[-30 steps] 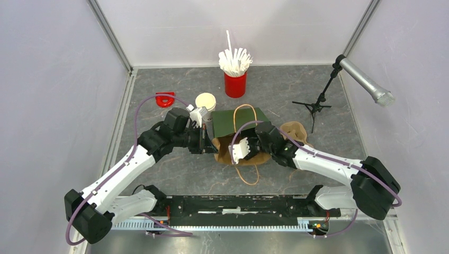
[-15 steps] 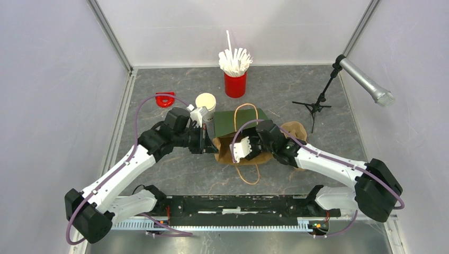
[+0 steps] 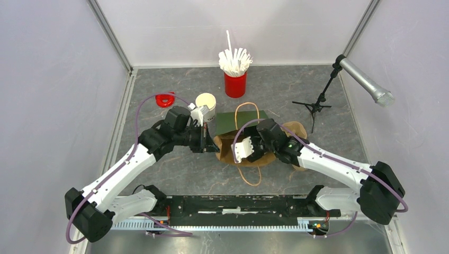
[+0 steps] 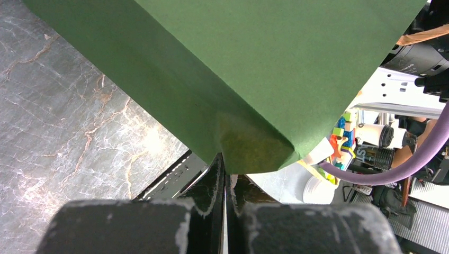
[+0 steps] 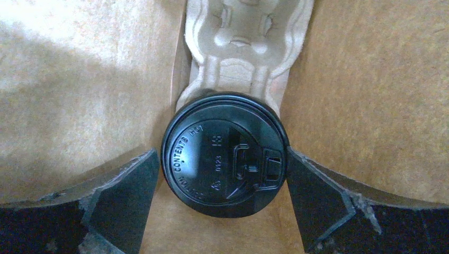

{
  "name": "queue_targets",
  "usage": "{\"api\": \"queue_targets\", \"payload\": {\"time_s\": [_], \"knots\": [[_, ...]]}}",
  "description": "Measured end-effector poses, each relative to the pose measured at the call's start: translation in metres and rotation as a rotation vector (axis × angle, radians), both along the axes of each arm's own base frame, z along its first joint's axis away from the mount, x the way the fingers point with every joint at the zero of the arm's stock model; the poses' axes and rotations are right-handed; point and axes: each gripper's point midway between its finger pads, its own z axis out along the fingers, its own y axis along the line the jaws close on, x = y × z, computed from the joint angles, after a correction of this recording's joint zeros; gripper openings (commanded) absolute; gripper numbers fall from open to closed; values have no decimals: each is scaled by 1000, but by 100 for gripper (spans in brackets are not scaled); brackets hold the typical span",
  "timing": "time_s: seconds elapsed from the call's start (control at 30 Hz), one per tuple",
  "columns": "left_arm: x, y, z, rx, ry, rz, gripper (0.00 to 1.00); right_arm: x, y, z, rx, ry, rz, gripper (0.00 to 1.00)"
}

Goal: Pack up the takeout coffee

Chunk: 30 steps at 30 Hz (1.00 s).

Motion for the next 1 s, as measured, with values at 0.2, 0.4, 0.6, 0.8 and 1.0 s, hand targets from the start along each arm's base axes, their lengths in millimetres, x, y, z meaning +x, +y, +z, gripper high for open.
{"api": "queue_targets", "payload": {"time_s": [0.2, 0.4, 0.6, 0.8, 1.0], "knots": [[1, -2, 4, -7, 0, -6, 3, -6, -4, 2, -26, 36, 2, 87], [0, -2, 5, -4, 12, -9, 3, -14, -8, 5, -34, 74, -7, 86], [0, -3, 7, 4, 26, -10, 3, -21, -11, 5, -34, 103, -19, 90], [3, -5, 12, 0, 24, -8, 3, -25, -12, 6, -30, 117, -27, 91], [2, -5, 13, 0, 29, -6, 3, -26, -12, 12, -14, 106, -35, 93]]}}
